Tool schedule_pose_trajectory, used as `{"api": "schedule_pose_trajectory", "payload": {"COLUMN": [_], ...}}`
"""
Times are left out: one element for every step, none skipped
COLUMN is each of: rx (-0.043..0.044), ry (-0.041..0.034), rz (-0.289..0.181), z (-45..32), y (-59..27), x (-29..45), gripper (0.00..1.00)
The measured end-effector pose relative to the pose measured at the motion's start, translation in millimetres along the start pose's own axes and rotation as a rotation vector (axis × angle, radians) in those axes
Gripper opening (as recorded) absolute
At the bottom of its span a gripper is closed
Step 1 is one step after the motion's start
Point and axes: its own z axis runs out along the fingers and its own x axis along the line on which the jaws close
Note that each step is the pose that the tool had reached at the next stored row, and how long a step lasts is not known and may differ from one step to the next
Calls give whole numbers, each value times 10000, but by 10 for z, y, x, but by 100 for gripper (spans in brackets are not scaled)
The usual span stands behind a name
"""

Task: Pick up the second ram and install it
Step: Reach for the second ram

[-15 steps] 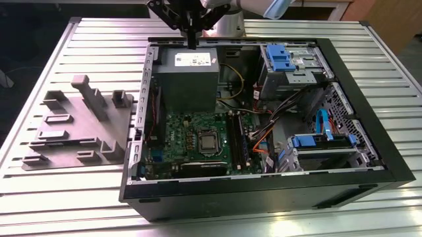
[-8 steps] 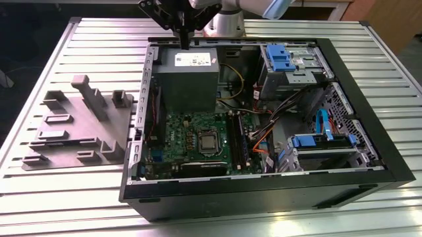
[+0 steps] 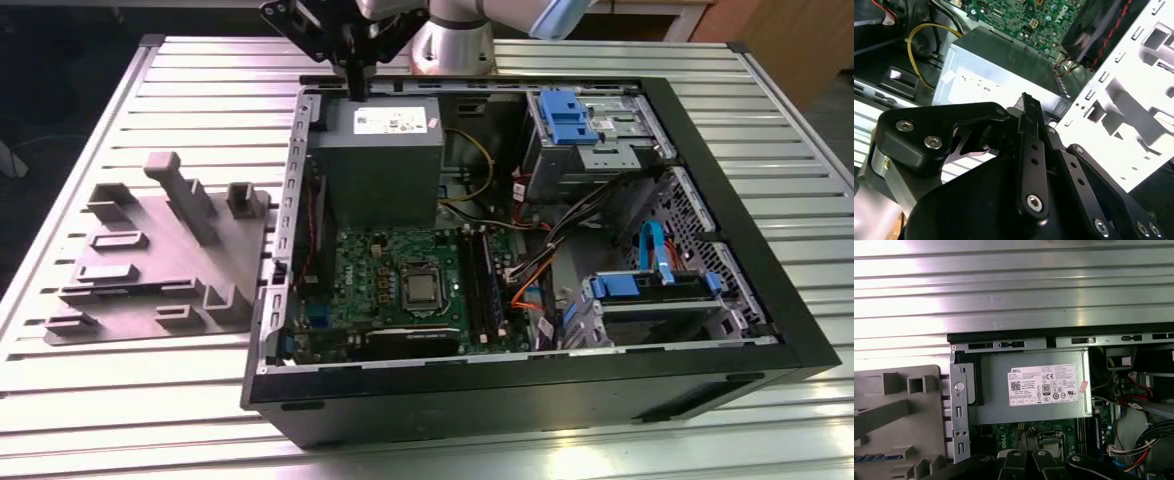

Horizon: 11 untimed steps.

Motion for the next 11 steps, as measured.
{"api": "schedule_pose_trajectory", "payload": {"rx": [0,0,-1,0,0,0,1,0,-1,0,0], "ry": [0,0,0,0,0,0,0,0,-1,0,0], "rz": [0,0,-1,-2,-2,-1,0,1,0,0,0], "z": [2,4,5,7,8,9,9,11,12,13,14], "y": [-2,-3,-5,-7,-9,-10,-11,-13,-14,-15,-16], "x": [22,44,64,84,105,125,144,161,177,192,207], "gripper": [10,10,10,10,10,10,10,10,10,10,10]}}
